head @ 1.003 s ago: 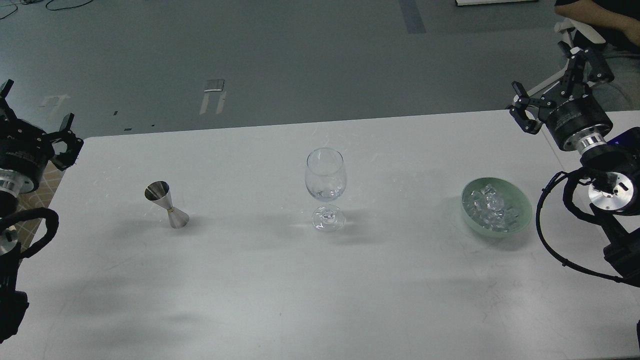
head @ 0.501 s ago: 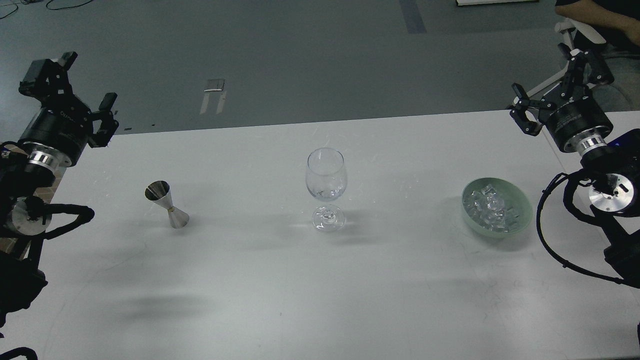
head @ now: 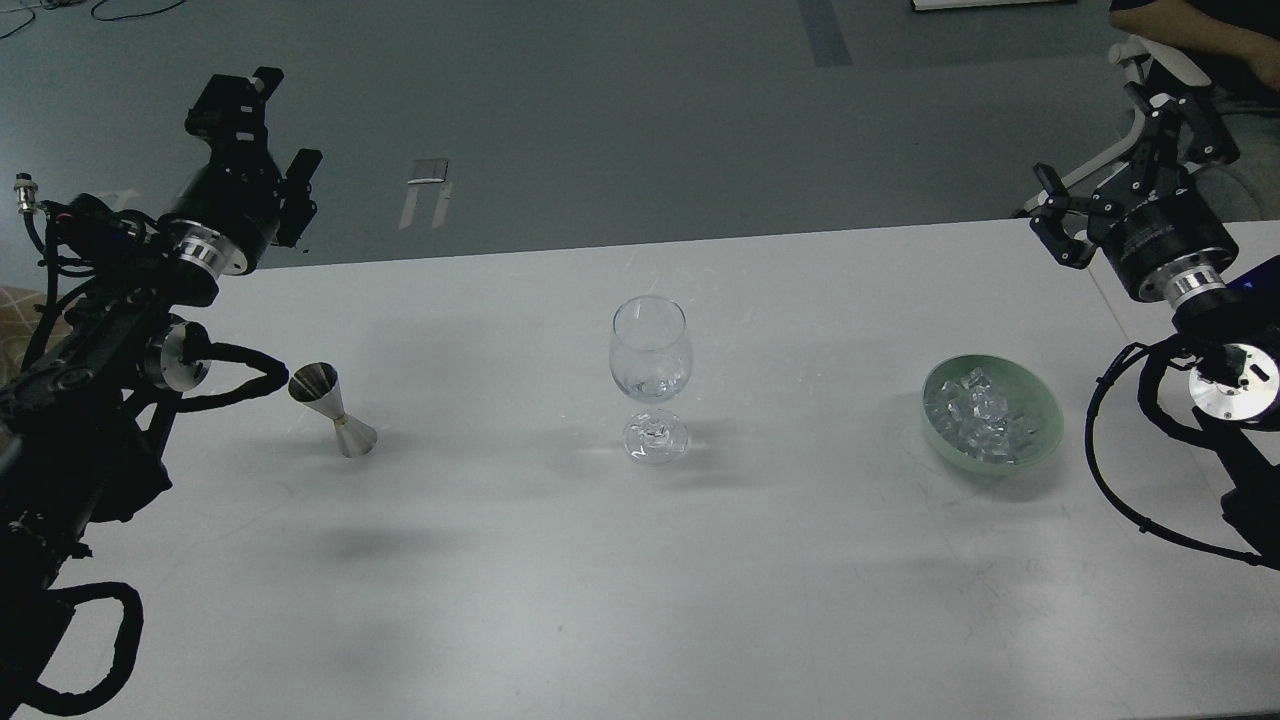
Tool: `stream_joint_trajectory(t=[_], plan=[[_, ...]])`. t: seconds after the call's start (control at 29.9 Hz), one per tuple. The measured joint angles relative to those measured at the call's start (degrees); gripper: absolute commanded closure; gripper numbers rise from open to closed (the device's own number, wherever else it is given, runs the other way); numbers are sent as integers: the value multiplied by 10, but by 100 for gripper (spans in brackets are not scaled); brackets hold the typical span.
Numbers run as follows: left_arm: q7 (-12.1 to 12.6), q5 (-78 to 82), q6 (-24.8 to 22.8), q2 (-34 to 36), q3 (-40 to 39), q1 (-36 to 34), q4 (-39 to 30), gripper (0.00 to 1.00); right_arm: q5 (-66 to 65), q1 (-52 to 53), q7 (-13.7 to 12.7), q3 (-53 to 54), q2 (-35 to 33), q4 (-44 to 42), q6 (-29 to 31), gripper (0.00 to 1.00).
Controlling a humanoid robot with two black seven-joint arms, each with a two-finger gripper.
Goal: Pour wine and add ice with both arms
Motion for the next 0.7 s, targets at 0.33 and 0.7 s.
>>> stream_joint_trajectory(t=[0.33,0.7], plan=[[18,-157,-8,-21,9,3,0,2,-158,-64,-1,-7,-101,93,-9,0],[19,-155,-53,-41,10,0,0,2,-343,-163,2,-23,-320,244,-7,0]])
